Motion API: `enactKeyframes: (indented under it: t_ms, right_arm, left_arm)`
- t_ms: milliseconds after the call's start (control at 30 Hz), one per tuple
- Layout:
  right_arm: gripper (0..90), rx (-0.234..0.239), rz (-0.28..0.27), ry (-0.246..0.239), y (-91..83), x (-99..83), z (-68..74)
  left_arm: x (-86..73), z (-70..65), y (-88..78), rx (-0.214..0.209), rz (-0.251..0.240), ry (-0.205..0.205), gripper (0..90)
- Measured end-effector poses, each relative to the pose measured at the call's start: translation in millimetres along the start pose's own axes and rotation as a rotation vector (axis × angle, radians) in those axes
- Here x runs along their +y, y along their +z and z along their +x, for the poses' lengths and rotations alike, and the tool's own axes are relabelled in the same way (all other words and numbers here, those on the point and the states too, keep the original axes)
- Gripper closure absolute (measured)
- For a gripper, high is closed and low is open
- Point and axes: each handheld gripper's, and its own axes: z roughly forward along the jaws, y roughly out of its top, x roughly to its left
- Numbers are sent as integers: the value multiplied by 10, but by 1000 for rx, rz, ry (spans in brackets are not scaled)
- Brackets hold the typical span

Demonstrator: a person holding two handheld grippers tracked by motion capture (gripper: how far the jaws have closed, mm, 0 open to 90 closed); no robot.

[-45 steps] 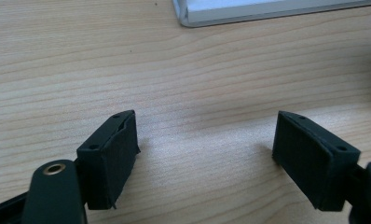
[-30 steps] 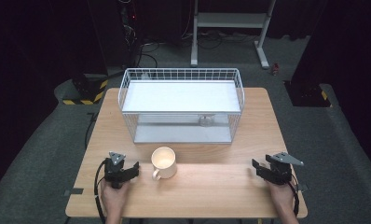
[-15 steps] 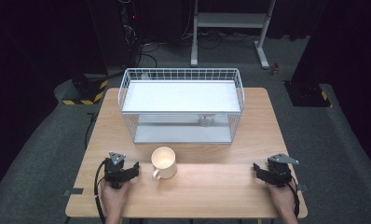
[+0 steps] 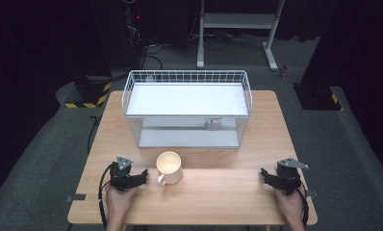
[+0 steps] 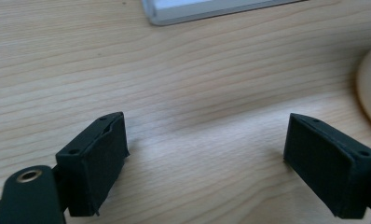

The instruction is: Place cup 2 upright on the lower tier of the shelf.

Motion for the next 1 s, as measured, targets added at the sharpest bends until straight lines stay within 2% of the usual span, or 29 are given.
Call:
enactKeyframes:
  t_ms: [100,133,167,300,367,533,667,767,900,1000]
  right_arm:
    - [290,2,2,-2,-6,-4,6]
    - [290,2,2,-2,-7,-5,8]
    - [289,3,3,-1,-7,-5,9]
    - [283,2,4,-2,-7,-5,9]
    - [278,2,4,-2,-7,-5,10]
    - [273,5,3,-12,-4,-3,6]
    - [273,5,3,-12,-4,-3,6]
    - [271,3,5,-6,-1,1,17]
    - [266,6,6,-2,2,3,13]
    - [266,6,6,-2,2,3,13]
  left_arm:
    - [14,-27,-55,-21,-37,-4,119]
    - [19,-31,-77,-19,-42,8,120]
    - [16,-47,-90,-20,-49,0,120]
    - [-1,-70,-126,-45,-28,-9,117]
    - [-6,-82,-151,-51,-21,-1,113]
    - [-56,-107,-258,-78,-40,-1,110]
    - [-96,-103,-326,-102,-34,6,103]
    - [-127,-115,-389,-120,-40,-8,94]
    - [-168,-158,-489,-128,-51,22,88]
    - [-198,-195,-539,-141,-65,20,81]
